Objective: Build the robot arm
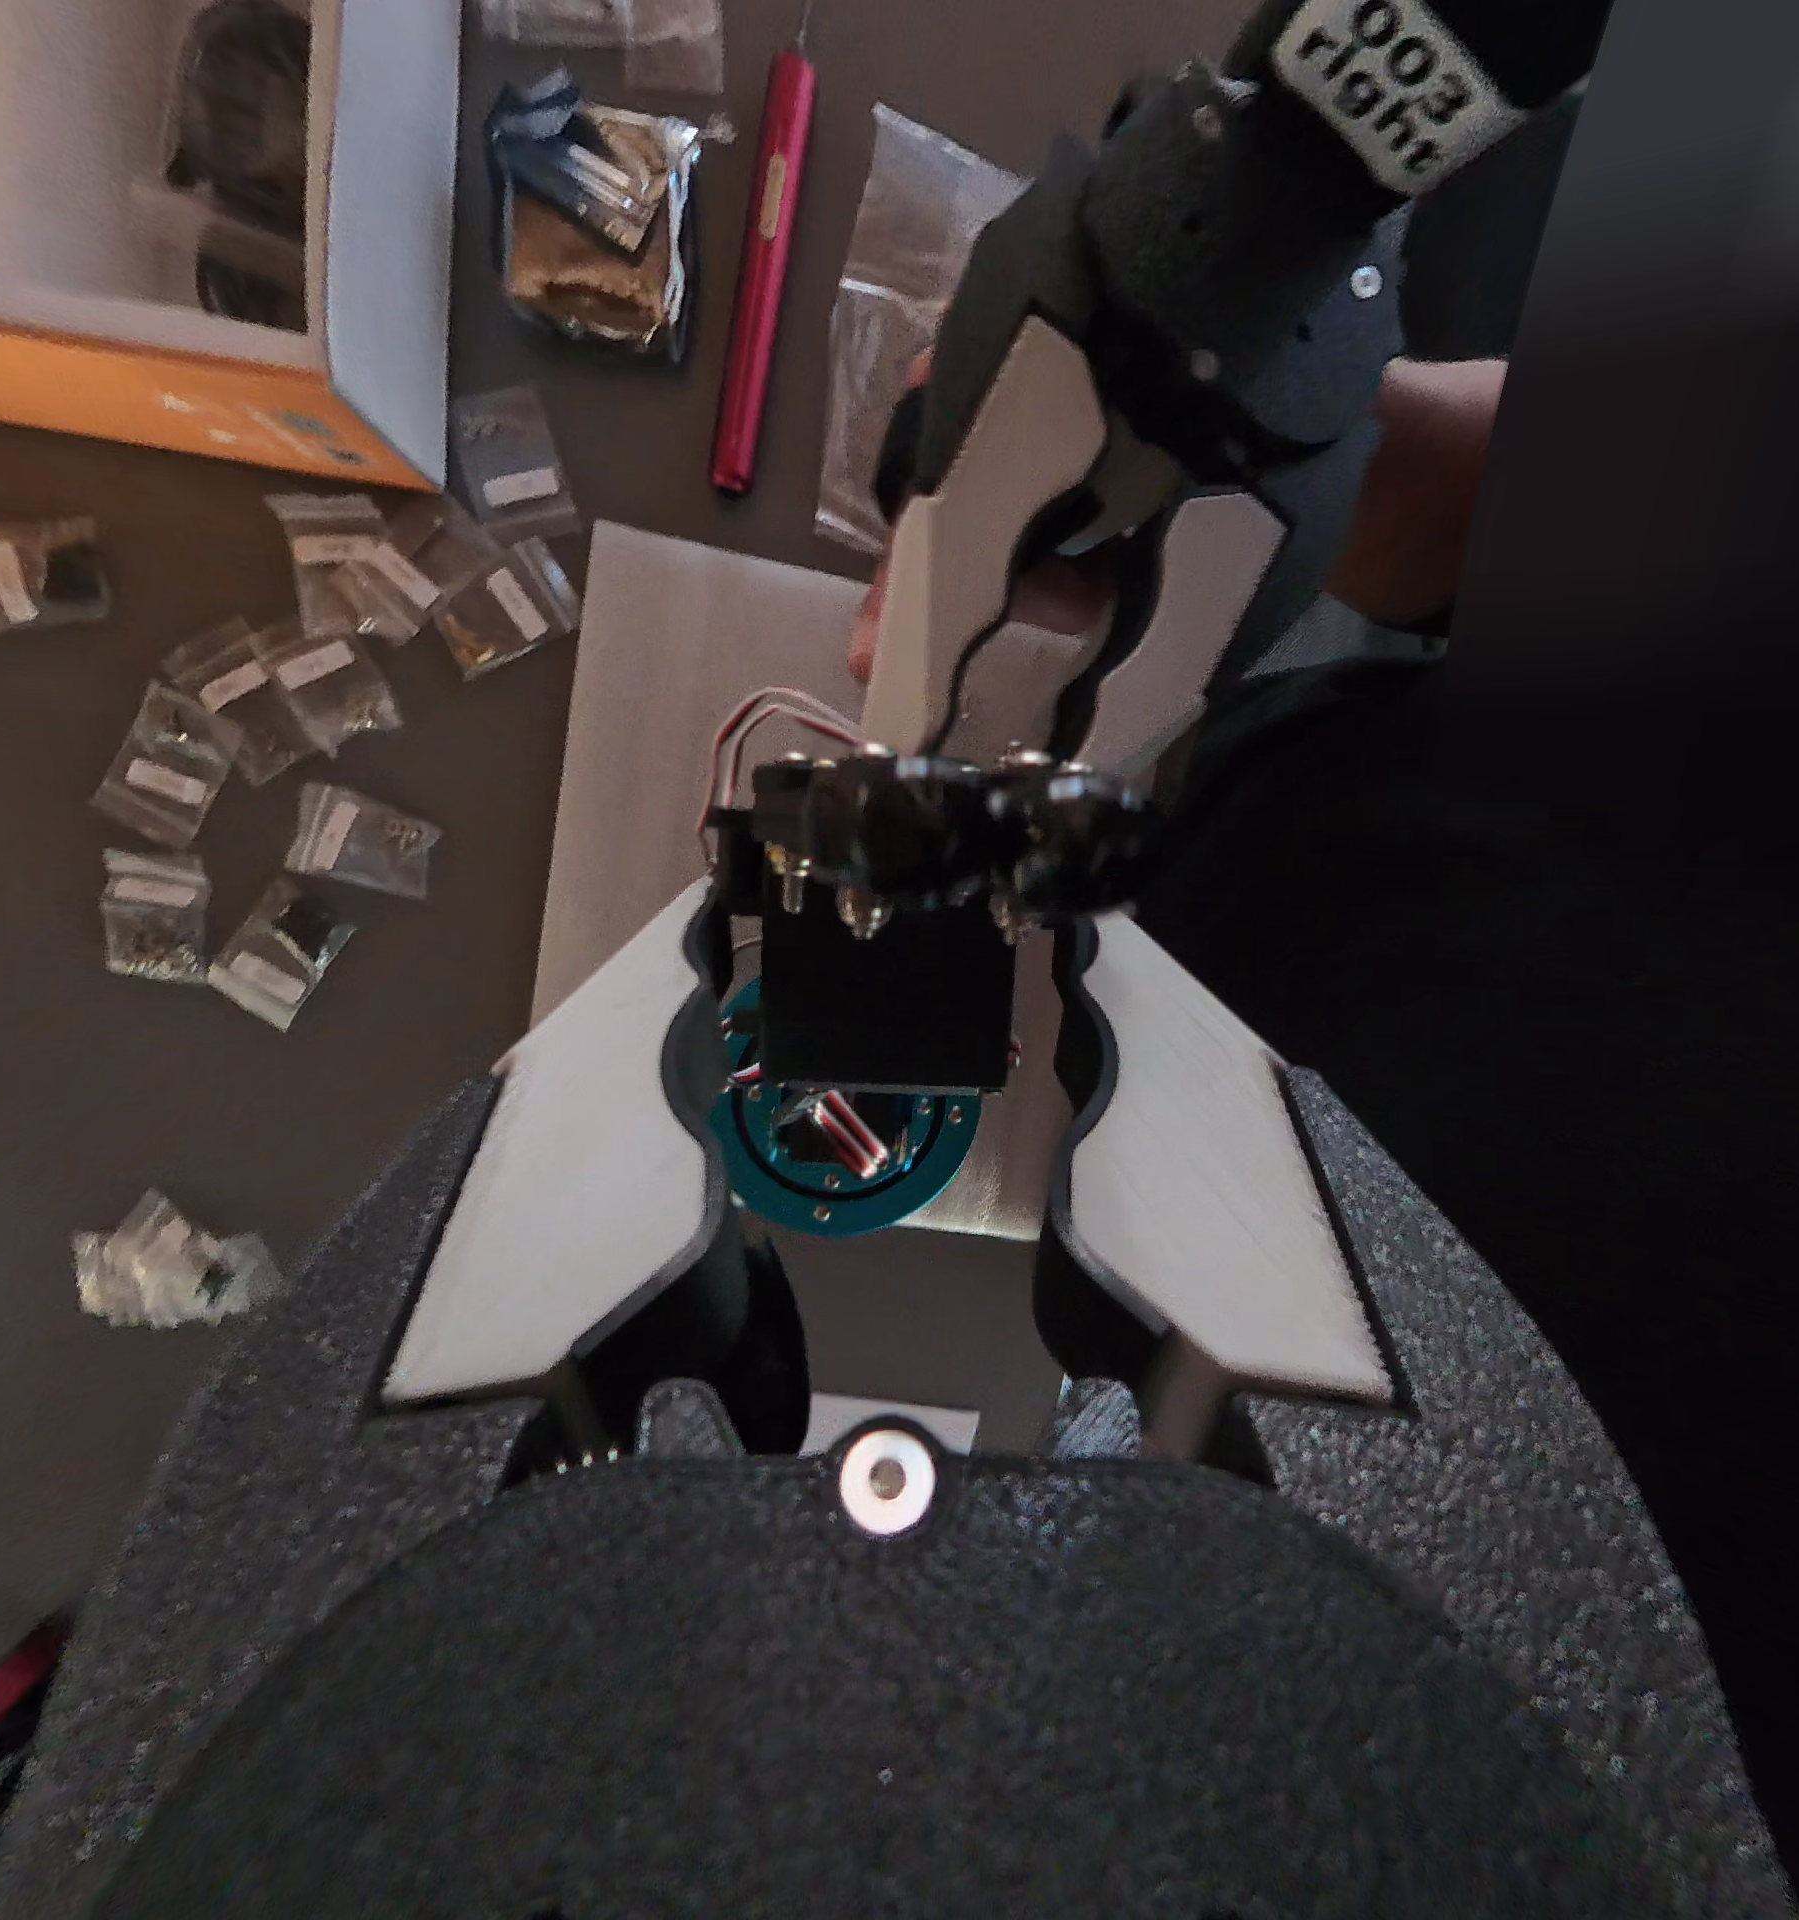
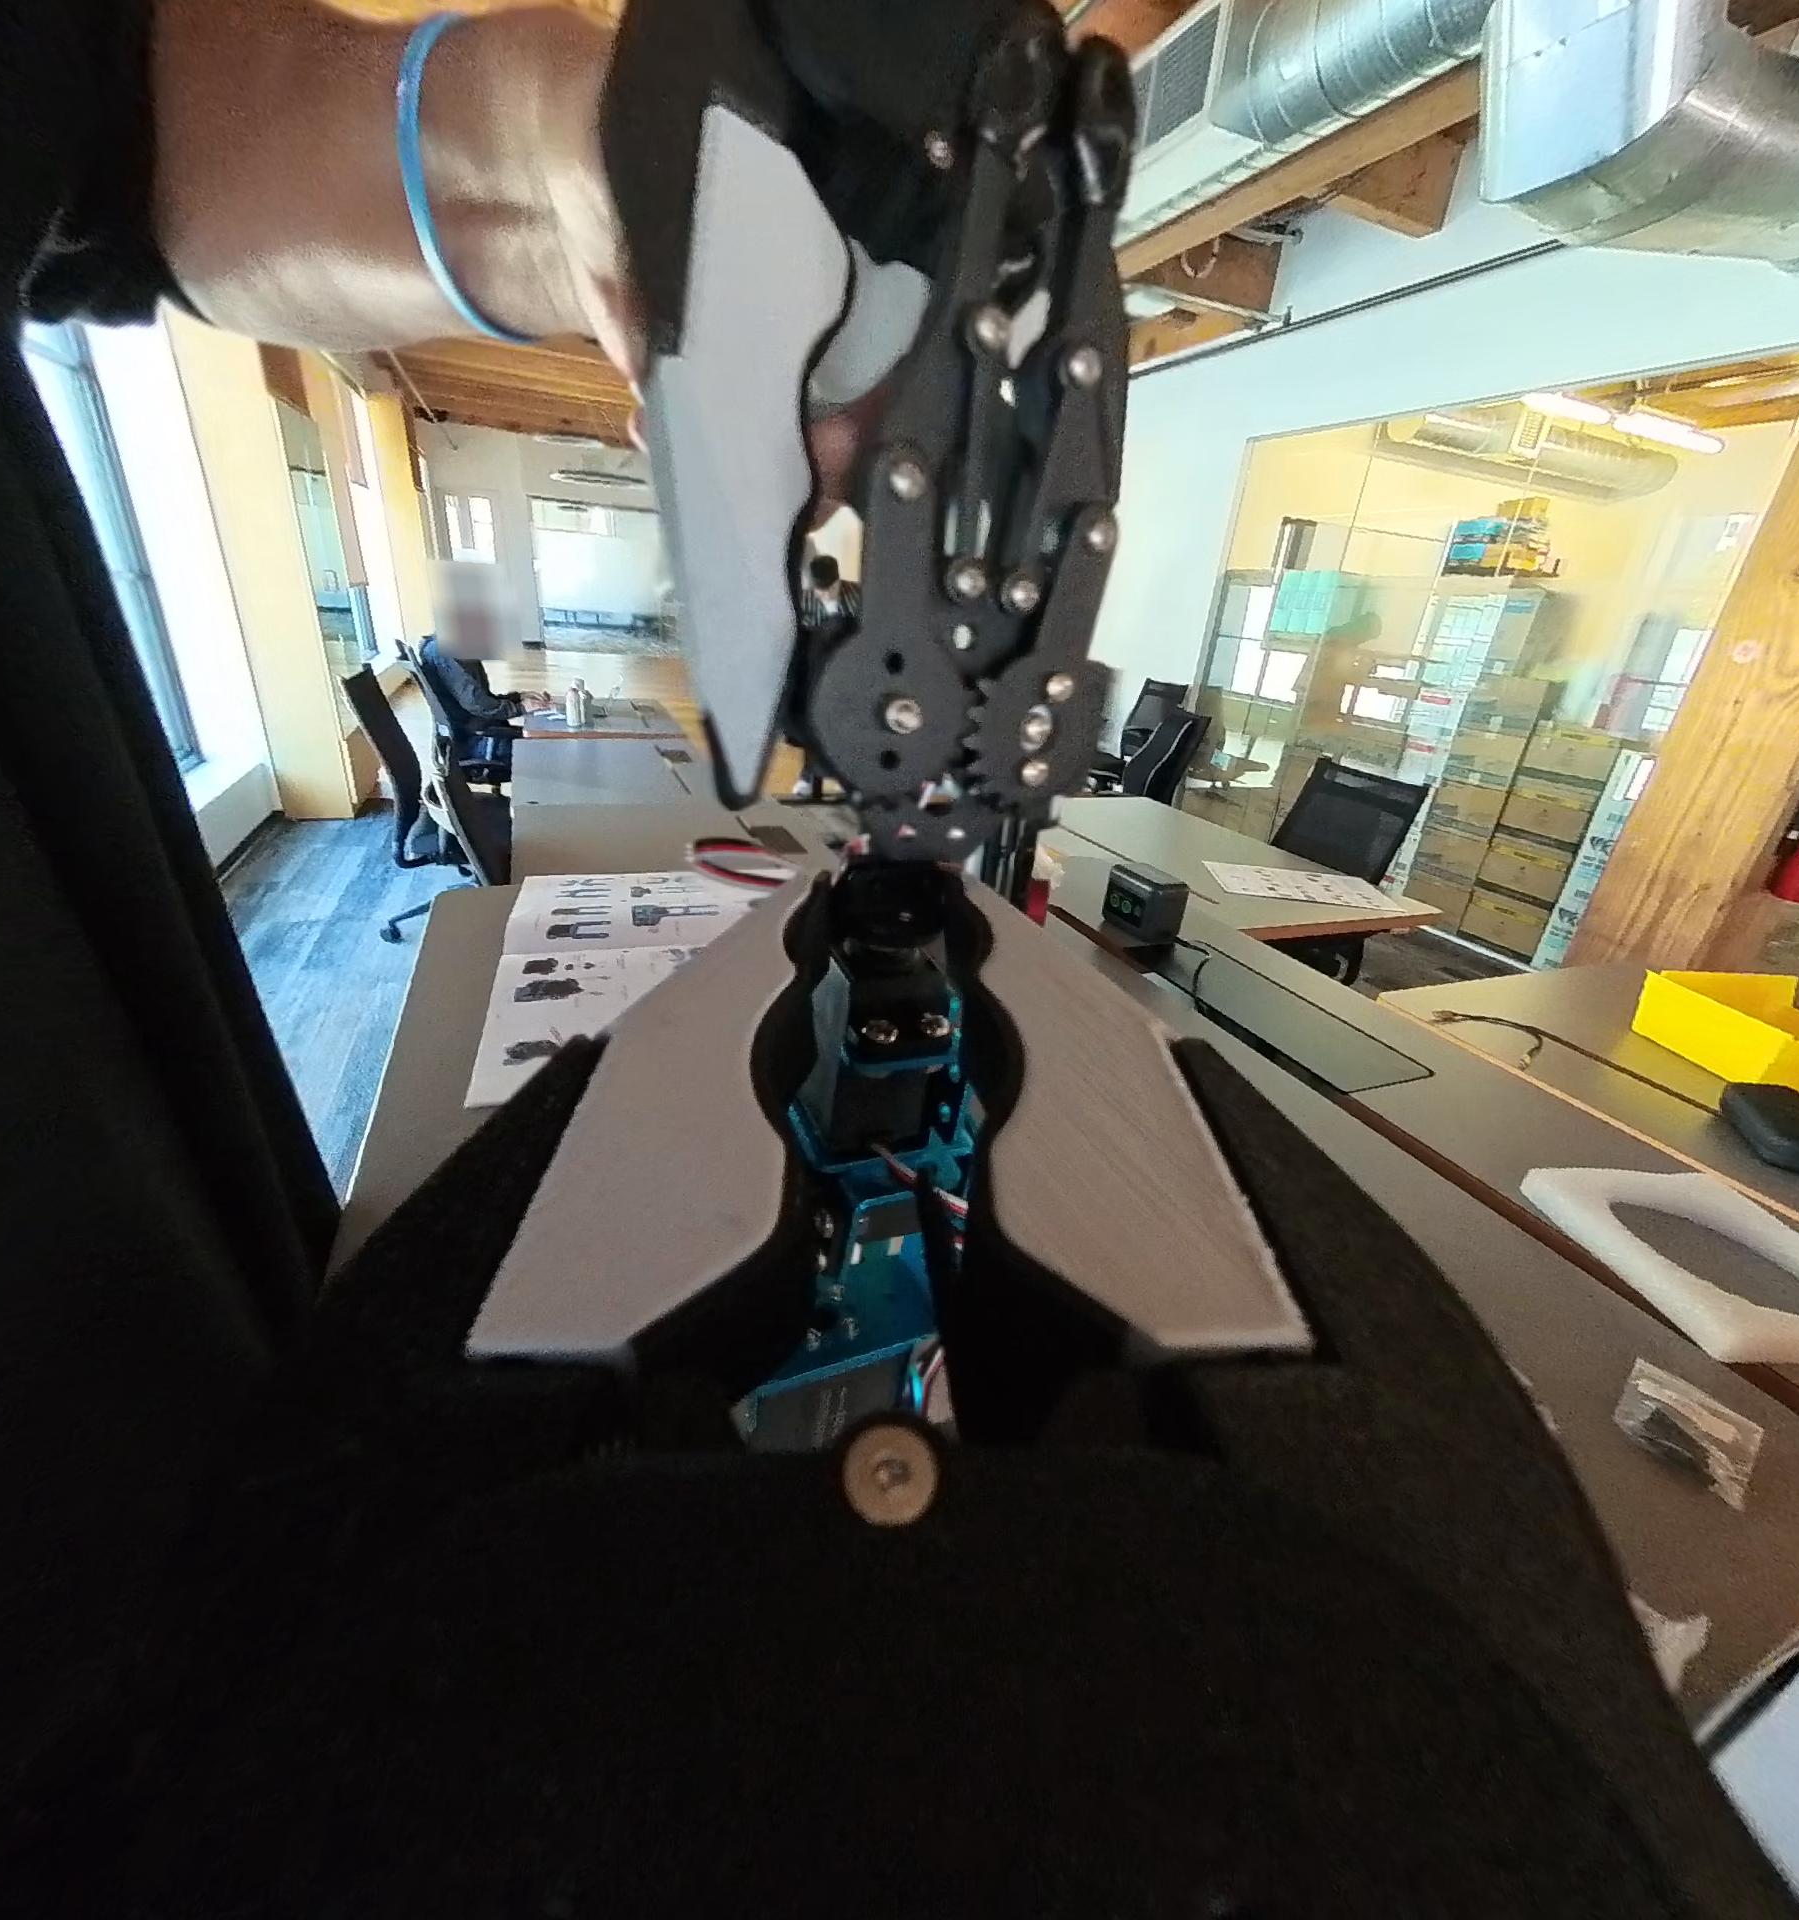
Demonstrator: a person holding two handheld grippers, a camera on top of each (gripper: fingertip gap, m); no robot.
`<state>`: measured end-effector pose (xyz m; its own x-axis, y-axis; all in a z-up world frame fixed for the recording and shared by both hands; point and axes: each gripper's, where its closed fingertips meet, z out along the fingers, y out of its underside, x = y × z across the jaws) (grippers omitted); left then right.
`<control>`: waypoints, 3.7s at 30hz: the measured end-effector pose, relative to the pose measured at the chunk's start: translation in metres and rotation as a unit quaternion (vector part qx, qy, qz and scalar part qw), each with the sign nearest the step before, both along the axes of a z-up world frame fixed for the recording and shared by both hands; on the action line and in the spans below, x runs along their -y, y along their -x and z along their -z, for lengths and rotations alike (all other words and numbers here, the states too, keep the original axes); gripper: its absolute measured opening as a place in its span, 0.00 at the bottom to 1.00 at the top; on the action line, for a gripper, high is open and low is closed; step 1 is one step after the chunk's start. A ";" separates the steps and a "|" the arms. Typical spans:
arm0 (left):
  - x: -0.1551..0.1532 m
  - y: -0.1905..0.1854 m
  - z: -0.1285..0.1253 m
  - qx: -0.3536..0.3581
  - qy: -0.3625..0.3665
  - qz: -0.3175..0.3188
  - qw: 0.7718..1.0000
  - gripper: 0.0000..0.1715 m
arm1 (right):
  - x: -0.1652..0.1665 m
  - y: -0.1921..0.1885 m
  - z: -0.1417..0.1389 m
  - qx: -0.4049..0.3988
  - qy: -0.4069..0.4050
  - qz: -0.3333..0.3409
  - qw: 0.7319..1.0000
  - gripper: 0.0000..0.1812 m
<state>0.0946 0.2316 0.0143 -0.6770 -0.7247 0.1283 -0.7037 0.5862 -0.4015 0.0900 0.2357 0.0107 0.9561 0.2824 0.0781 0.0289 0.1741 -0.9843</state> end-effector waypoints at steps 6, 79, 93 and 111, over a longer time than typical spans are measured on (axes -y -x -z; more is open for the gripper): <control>-0.001 0.007 -0.002 -0.045 -0.009 -0.013 0.999 0.36 | -0.002 0.004 -0.001 -0.007 -0.010 0.000 1.000 0.11; 0.005 0.011 -0.007 -0.058 -0.039 0.004 0.998 0.36 | 0.012 -0.001 -0.023 0.023 -0.095 0.250 0.963 0.03; 0.005 0.008 -0.001 -0.065 -0.028 0.006 0.997 0.37 | 0.011 -0.004 -0.017 0.008 -0.093 0.239 0.966 0.04; 0.003 0.012 0.001 -0.099 -0.044 0.009 0.994 0.37 | 0.030 -0.017 -0.017 -0.140 -0.081 0.017 0.987 0.17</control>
<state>0.0830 0.2285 0.0132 -0.6580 -0.7269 0.1966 -0.7527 0.6265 -0.2024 0.1074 0.2060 0.0275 0.9555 0.2545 -0.1494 -0.2318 0.3340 -0.9136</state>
